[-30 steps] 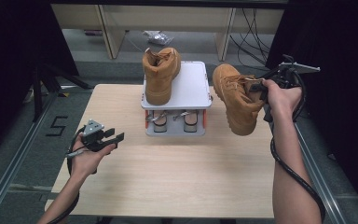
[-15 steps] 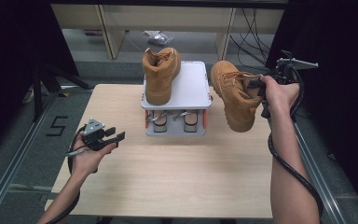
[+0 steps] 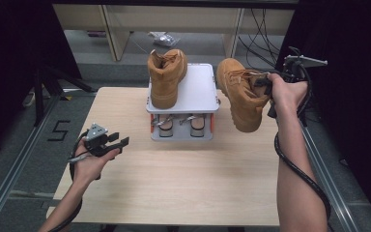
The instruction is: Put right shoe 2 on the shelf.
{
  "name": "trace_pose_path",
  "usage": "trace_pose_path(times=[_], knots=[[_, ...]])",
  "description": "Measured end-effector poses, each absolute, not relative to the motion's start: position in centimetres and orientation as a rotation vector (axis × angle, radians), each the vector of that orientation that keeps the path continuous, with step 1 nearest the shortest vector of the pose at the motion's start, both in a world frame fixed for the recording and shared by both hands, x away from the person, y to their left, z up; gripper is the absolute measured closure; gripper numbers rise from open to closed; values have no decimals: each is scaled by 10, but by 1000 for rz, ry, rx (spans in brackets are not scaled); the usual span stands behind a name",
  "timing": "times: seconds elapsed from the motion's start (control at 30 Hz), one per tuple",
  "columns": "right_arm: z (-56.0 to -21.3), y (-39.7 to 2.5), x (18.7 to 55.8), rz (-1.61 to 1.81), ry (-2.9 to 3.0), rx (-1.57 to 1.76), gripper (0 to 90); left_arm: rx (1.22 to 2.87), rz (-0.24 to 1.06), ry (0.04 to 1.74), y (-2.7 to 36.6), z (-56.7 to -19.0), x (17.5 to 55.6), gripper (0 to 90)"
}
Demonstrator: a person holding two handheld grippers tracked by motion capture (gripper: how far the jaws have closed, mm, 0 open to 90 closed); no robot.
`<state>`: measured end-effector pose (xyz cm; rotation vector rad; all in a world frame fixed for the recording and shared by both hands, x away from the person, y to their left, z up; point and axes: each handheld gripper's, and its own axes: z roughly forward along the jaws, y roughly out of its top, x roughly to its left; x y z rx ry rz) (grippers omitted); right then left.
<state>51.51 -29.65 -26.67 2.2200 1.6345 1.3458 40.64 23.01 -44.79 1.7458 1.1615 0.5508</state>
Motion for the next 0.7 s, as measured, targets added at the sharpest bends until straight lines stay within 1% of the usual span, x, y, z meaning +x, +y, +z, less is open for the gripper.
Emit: trace_pose_path(times=[0.7], knots=[[-259, -280, 525, 1355, 1634, 2226, 841, 1748, 556, 1167, 233, -448, 405, 507]])
